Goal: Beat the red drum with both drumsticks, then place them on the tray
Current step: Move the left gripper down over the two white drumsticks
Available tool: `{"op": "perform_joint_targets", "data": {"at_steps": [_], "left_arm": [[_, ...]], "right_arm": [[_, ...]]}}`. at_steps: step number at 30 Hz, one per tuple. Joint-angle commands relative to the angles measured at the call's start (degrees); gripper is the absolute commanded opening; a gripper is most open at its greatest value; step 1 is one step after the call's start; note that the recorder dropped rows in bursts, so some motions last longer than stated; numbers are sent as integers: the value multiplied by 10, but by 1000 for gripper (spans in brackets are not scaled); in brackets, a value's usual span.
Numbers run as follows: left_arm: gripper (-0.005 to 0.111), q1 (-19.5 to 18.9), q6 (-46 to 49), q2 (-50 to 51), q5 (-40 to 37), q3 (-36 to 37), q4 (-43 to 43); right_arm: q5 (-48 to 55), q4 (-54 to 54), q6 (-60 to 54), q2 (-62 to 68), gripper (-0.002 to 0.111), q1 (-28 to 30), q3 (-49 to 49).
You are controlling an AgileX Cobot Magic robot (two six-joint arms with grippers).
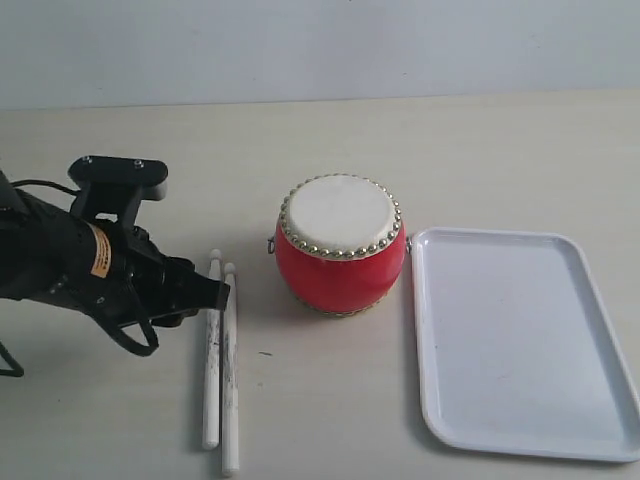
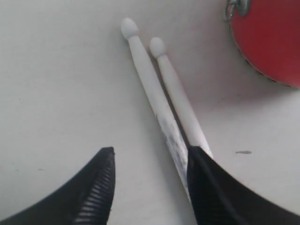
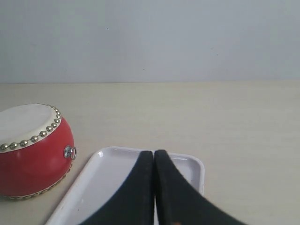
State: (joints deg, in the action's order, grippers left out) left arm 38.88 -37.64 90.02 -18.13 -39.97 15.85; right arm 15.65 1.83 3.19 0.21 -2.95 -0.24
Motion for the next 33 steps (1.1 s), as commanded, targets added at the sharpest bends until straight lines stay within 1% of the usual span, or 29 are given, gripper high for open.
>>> {"op": "perform_joint_targets", "data": {"at_steps": [1, 3, 6, 9, 11, 16, 19, 27, 30, 33], "left_arm": [[47, -1, -7, 0, 35, 32, -33], [47, 1, -7, 0, 50, 44, -40], [47, 1, -18, 0, 66, 44, -44], [47, 12, -18, 7, 85, 44, -50], [47, 17, -18, 19, 85, 44, -50], [47, 17, -19, 47, 85, 41, -51], [47, 23, -19, 53, 86, 36, -60], [47, 23, -19, 56, 98, 31, -62], [43, 23, -20, 67, 98, 31, -62], [37, 25, -20, 81, 98, 31, -62]], "right_arm": [[-6, 0, -1, -2, 0, 3, 2], [-6, 0, -1, -2, 0, 3, 2], [-6, 0, -1, -2, 0, 3, 2], [-6, 0, -1, -2, 0, 3, 2], [-6, 0, -1, -2, 0, 3, 2], [-6, 0, -1, -2, 0, 3, 2], [-6, 0, -1, -2, 0, 3, 2], [-6, 0, -1, -2, 0, 3, 2], [-6, 0, -1, -2, 0, 3, 2], [-6, 0, -1, -2, 0, 3, 2]]}}
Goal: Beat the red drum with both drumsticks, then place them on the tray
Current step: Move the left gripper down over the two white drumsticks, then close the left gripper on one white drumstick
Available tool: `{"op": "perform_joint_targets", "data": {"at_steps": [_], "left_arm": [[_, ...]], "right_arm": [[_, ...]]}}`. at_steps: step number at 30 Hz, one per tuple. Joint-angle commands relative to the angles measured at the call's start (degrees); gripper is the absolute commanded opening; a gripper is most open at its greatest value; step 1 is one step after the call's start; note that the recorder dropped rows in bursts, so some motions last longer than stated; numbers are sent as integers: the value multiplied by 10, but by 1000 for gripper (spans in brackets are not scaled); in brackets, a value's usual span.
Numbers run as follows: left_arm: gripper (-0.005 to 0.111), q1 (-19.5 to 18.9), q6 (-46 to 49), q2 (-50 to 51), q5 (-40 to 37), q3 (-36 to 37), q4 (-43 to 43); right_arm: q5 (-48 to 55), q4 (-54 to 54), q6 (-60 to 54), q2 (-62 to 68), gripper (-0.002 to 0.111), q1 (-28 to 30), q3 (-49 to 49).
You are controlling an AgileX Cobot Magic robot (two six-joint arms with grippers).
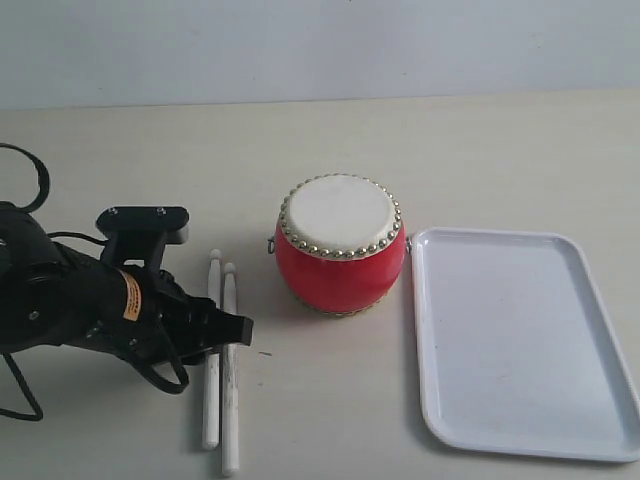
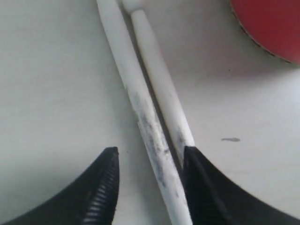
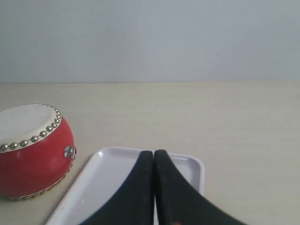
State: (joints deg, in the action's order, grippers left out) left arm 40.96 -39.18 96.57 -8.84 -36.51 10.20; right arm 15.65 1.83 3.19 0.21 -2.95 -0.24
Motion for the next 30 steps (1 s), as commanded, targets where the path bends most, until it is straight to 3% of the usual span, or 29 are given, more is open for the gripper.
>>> {"op": "perform_joint_targets", "data": {"at_steps": [1, 10, 30], "left_arm": [[36, 5, -3, 17, 9, -3, -5], [42, 5, -2, 18, 21, -3, -5], [42, 5, -2, 22, -17, -3, -4]], "right_arm": [[-6, 0, -1, -2, 0, 3, 2], [-6, 0, -1, -2, 0, 3, 2], [-6, 0, -1, -2, 0, 3, 2]]}}
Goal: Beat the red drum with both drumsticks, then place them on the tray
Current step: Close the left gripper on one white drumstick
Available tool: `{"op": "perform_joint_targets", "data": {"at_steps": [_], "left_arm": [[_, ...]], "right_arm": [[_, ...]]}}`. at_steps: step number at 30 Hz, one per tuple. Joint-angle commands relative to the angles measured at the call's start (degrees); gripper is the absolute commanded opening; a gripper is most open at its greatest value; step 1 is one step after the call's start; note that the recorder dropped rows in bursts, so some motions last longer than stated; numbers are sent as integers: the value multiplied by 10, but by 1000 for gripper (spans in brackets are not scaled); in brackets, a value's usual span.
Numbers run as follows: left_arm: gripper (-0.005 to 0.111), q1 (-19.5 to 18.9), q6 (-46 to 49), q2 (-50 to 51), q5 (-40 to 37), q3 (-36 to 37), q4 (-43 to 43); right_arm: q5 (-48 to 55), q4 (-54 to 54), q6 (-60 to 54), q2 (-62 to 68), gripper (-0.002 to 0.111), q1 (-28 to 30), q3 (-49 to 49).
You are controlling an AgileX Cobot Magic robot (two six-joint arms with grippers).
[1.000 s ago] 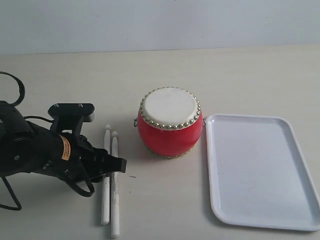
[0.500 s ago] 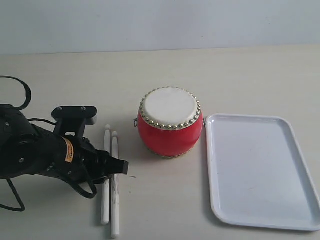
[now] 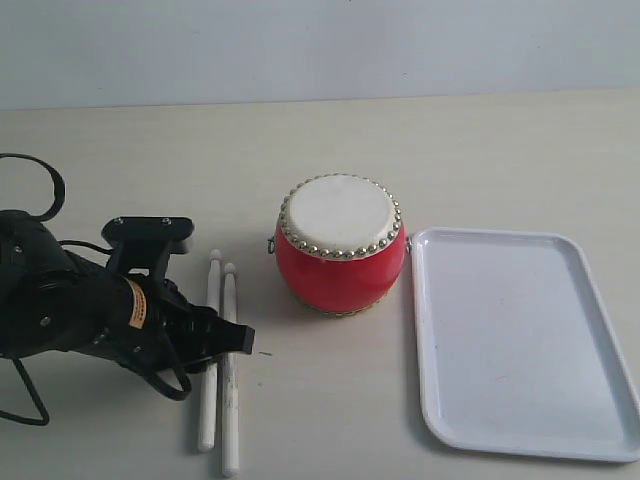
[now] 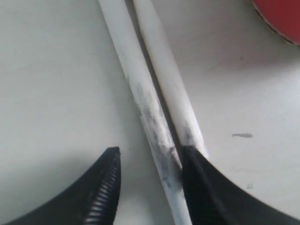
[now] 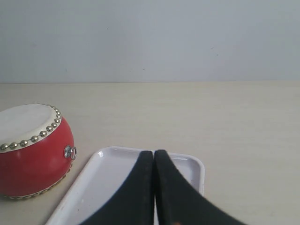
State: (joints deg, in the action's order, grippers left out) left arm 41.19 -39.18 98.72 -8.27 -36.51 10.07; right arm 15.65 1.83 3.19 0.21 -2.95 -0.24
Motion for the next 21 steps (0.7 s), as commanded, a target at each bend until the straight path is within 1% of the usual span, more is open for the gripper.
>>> {"op": "perform_joint_targets", "data": {"at_steps": [1, 11, 15, 21], "left_arm": [[42, 2, -2, 0, -24, -3, -3], [42, 2, -2, 0, 6, -3, -3], [42, 0, -2, 0, -5, -3, -2], [42, 0, 0, 0, -44, -3, 2]], "right_arm": [[-6, 0, -1, -2, 0, 3, 2], [-6, 0, -1, -2, 0, 3, 2], [-6, 0, -1, -2, 0, 3, 2], [-6, 0, -1, -2, 0, 3, 2]]}}
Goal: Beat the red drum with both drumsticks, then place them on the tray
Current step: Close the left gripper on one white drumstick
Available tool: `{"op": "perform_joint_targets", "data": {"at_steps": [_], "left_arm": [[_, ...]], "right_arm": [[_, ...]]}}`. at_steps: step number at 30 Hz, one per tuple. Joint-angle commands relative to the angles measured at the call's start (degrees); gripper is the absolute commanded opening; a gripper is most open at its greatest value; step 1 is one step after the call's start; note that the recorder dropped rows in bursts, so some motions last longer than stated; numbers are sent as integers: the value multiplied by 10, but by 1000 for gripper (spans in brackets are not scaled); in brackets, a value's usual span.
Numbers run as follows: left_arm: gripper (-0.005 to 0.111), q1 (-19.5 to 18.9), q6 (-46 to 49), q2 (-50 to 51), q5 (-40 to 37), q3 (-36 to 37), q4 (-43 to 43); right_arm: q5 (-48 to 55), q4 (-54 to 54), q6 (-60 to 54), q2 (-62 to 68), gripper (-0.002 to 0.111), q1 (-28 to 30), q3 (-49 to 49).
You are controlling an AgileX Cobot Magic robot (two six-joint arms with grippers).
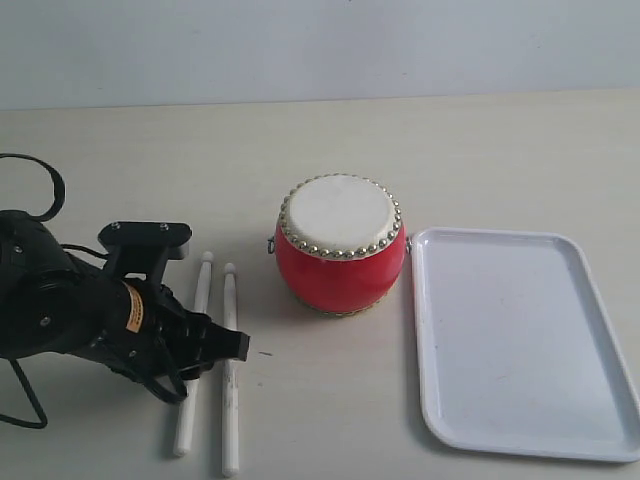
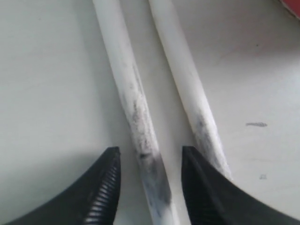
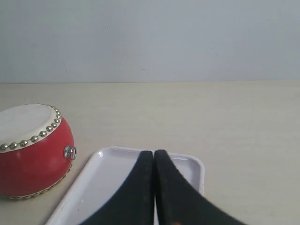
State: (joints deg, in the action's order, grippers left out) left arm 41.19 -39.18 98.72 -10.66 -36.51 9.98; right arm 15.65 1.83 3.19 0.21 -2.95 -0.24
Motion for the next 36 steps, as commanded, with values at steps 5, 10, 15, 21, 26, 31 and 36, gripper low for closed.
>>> {"op": "perform_joint_targets", "data": {"at_steps": [5, 10, 15, 21, 26, 31, 36], "left_arm": [[42, 0, 0, 0, -39, -3, 16], [42, -11, -2, 0, -53, -18, 46], [42, -13, -2, 0, -89, -44, 74], [42, -13, 0, 24, -119, -64, 77], [42, -13, 0, 75, -139, -81, 77], [42, -13, 13, 91, -139, -92, 77], [30, -13, 15, 91, -140, -92, 77]], "right_arm": [[-6, 0, -1, -2, 0, 3, 2], [-6, 0, -1, -2, 0, 3, 2], [-6, 0, -1, -2, 0, 3, 2], [-6, 0, -1, -2, 0, 3, 2], [-6, 0, -1, -2, 0, 3, 2], [-6, 0, -1, -2, 0, 3, 2], [-6, 0, -1, -2, 0, 3, 2]]}}
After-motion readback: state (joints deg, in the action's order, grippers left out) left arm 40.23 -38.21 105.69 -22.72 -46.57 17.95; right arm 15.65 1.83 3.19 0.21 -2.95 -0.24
